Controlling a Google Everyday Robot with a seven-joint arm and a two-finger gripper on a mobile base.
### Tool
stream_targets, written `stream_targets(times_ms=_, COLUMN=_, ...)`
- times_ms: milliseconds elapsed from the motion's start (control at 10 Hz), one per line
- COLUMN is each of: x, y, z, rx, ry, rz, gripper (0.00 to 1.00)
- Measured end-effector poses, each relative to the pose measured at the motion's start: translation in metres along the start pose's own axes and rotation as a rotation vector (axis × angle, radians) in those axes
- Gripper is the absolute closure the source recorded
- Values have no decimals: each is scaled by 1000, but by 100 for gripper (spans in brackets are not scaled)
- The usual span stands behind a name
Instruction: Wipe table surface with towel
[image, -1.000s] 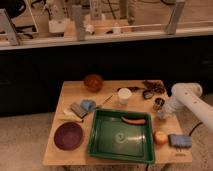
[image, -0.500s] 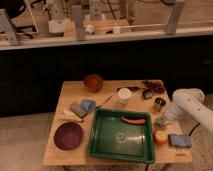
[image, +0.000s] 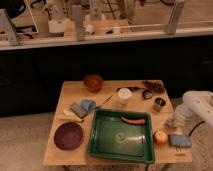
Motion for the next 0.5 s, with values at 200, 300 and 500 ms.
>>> stream_targets(times_ms=200, x=8, y=-32, z=7, rx=8, ry=15, rz=37, gripper=100)
stream_targets(times_ms=300, x=2, y=-39, z=9, rx=9, ry=10, rz=40, gripper=100)
stream_targets(times_ms=500, x=-14, y=-42, z=5, rx=19, ry=-4, rz=41, gripper=100)
